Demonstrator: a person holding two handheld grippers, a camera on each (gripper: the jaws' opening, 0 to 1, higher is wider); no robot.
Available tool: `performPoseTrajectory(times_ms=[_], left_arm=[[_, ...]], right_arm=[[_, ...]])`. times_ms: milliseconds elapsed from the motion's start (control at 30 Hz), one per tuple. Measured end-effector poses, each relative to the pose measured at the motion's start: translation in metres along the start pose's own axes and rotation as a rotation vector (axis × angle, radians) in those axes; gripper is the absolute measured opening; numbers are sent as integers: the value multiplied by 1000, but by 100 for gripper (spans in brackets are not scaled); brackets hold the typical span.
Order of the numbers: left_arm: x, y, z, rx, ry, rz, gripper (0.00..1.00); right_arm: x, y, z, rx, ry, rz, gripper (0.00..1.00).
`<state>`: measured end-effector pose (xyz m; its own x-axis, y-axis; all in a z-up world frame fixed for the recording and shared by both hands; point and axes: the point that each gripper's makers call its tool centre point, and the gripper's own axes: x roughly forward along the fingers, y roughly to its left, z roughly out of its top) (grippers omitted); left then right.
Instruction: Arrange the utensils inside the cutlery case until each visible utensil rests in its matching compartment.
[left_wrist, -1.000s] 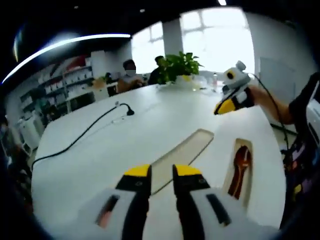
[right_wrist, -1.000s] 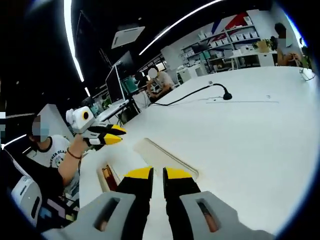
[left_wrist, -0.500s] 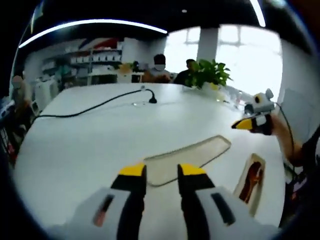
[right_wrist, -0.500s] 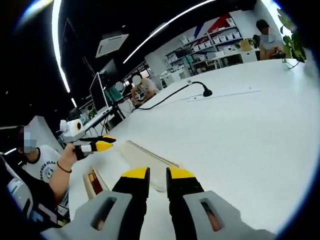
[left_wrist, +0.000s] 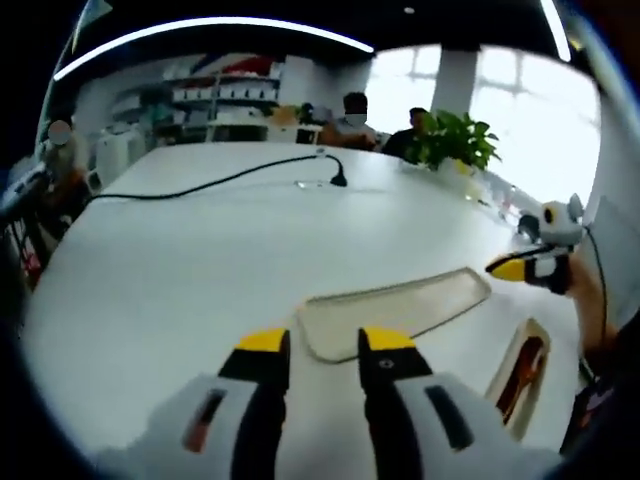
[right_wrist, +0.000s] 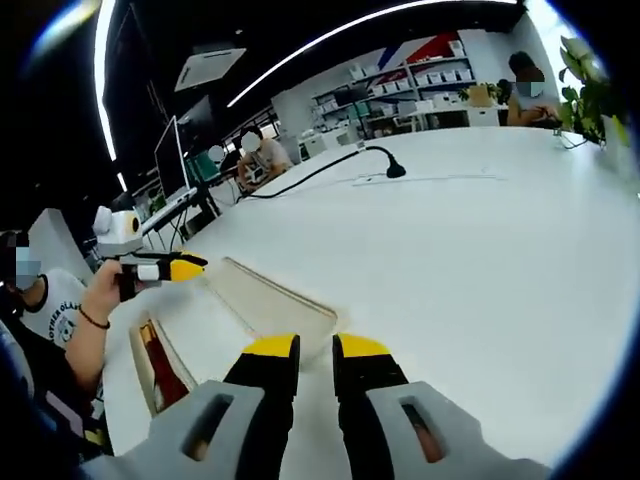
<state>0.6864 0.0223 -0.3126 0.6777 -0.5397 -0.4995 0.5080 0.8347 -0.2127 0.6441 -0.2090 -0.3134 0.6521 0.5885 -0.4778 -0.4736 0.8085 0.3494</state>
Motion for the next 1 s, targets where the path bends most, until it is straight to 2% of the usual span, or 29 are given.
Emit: performPoseTrajectory(times_ms=[267,333,500,600,767,867,933,967,1000], left_arm=[[4,-3,-7,-15,13,-12,28],[6,-7,-11,-19,24,-34,27],[11,-8,-9,-45,8,-39,28],[12,-8,-7,-93,-13,-39,29],[12,-5,-8,-129,-12,-43,27],[10,-4,-7,-179,-29,-67,27],[7,-6,-2,-235,-65,-100,24],[4,-12,1,-291,-84,-148,22],[1,-13,6,-350,-113,-169,22]], right_arm=[[9,-5,-6,28,13,-10,12],[9,-4,-6,36,16,-3,12],[10,-6,-6,18,20,-11,10],[10,-5,-8,-24,42,-22,7],[10,-4,-11,-60,57,-37,7],[10,-3,-12,-106,63,-45,7],[10,-3,-13,-139,70,-40,7],[9,-2,-13,-146,69,-38,7],[9,-2,-14,-162,69,-37,7]])
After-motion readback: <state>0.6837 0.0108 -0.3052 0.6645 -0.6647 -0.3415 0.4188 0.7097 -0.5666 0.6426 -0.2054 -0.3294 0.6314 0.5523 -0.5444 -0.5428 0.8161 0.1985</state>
